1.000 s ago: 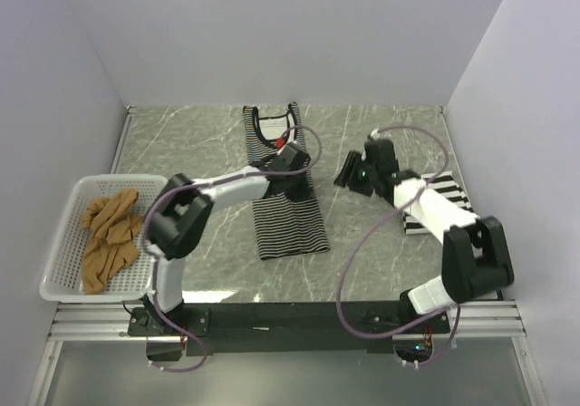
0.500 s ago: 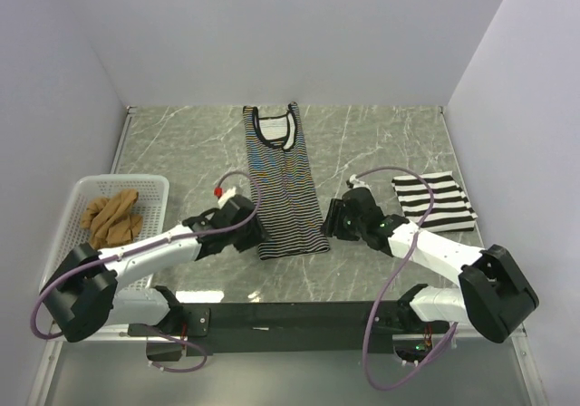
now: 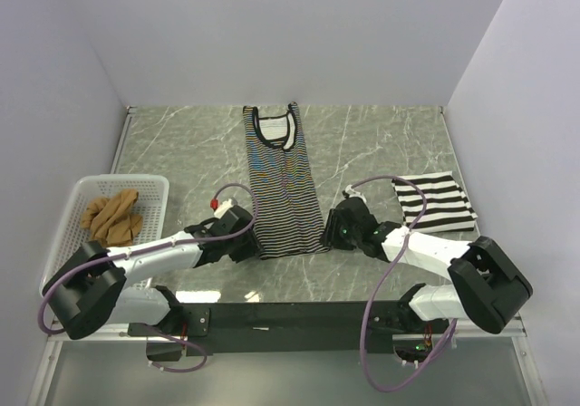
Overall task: Fold and stack the tank tops
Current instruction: Fold the tank top
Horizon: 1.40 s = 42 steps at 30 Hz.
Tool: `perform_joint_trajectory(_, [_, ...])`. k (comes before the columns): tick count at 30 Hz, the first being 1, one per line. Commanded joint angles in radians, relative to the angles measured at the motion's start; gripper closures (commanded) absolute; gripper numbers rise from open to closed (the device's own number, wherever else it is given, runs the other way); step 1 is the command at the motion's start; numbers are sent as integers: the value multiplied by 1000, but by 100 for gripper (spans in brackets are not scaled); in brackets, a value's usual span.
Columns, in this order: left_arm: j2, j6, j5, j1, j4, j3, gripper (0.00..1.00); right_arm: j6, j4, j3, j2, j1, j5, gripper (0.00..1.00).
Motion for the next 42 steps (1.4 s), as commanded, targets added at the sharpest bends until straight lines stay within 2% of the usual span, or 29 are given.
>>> perform_joint_trajectory(1, [8,-32,-27,-6,13,-19,60,24,33,-2,33,25,28,55])
perform_joint_trajectory(12, [48,-54,-54,-19,-38,-27,70,25,-40,1,47,72,74,59])
perform_joint_trajectory(21, [87,-60,-56,-47,-33,-30,78,24,-61,-25,49,87,75,56])
perform_joint_trajectory(24, [96,-71,-57,-61,-39,-31,81,38,-76,-30,37,104,85,51])
perform_joint_trajectory(31, [84,-75,-60,-68,-70,-27,99,71,-122,-31,32,130,109,50])
perform_joint_trajectory(41, [41,-61,-62,-72,-113,-23,99,139,-112,-73,-25,148,123,47])
perform_joint_trajectory(42, [41,-61,-62,-72,-113,-23,99,150,-103,-86,-37,148,131,44])
